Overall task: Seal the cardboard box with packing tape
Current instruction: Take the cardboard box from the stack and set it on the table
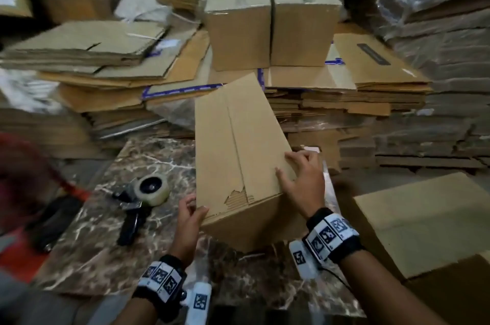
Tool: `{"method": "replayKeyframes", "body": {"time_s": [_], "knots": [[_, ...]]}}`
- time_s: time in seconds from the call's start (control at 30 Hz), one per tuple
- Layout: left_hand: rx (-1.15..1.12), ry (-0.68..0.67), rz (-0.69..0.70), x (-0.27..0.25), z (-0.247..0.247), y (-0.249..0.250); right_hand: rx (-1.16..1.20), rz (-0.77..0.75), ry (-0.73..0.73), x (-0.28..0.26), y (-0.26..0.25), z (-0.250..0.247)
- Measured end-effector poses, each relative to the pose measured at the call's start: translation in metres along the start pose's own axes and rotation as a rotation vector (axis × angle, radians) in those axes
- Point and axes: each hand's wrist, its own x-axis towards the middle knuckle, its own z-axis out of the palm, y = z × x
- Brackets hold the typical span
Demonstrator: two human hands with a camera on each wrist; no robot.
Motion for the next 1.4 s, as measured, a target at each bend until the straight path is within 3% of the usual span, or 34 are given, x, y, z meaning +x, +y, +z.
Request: {"method": "replayKeyframes", "body": {"time_s": [0.17, 0.33, 0.5, 0.67, 0.8, 0.87, 0.97, 1.07, 1.17, 1.27, 1.33, 1.4], "knots": [[0.016, 0.058, 0.059, -0.013, -0.018, -0.001, 0.039, -0.061, 0.011, -0.004, -0.008, 0.015], [0.050, 0.195, 0.231, -0.023, -0.018, 0.028, 0.207, 0.106, -0.069, -0.004, 0.024, 0.018], [0.320, 0.201, 0.268, -0.008, -0.009, 0.031, 0.164, 0.127, -0.112, -0.008, 0.035, 0.038], [0.301, 0.121, 0.275, -0.006, -0.003, 0.007, 0.029, 0.166, -0.125, 0.017, 0.029, 0.042], [0.302, -0.168, 0.257, -0.002, 0.014, 0.012, -0.325, 0.170, -0.230, 0.025, 0.013, 0.041], [0.421, -0.233, 0.353, 0.005, 0.019, 0.018, -0.432, 0.121, -0.340, 0.022, -0.001, 0.043], [0.770, -0.029, 0.699, 0.031, 0.015, 0.033, -0.419, 0.055, -0.480, 0.003, -0.024, 0.052], [0.967, -0.061, 0.845, 0.061, 0.004, 0.048, -0.525, -0.045, -0.503, -0.022, -0.035, 0.068], [0.993, -0.228, 0.846, 0.077, -0.009, 0.057, -0.576, -0.075, -0.465, -0.029, -0.035, 0.072], [0.835, -0.339, 0.756, 0.090, -0.027, 0.066, -0.554, -0.037, -0.477, -0.023, -0.038, 0.070], [0.753, -0.266, 0.710, 0.098, -0.045, 0.065, -0.514, -0.007, -0.484, -0.021, -0.049, 0.071], [0.743, -0.092, 0.664, 0.107, -0.070, 0.054, -0.417, -0.028, -0.458, -0.022, -0.068, 0.077]]}}
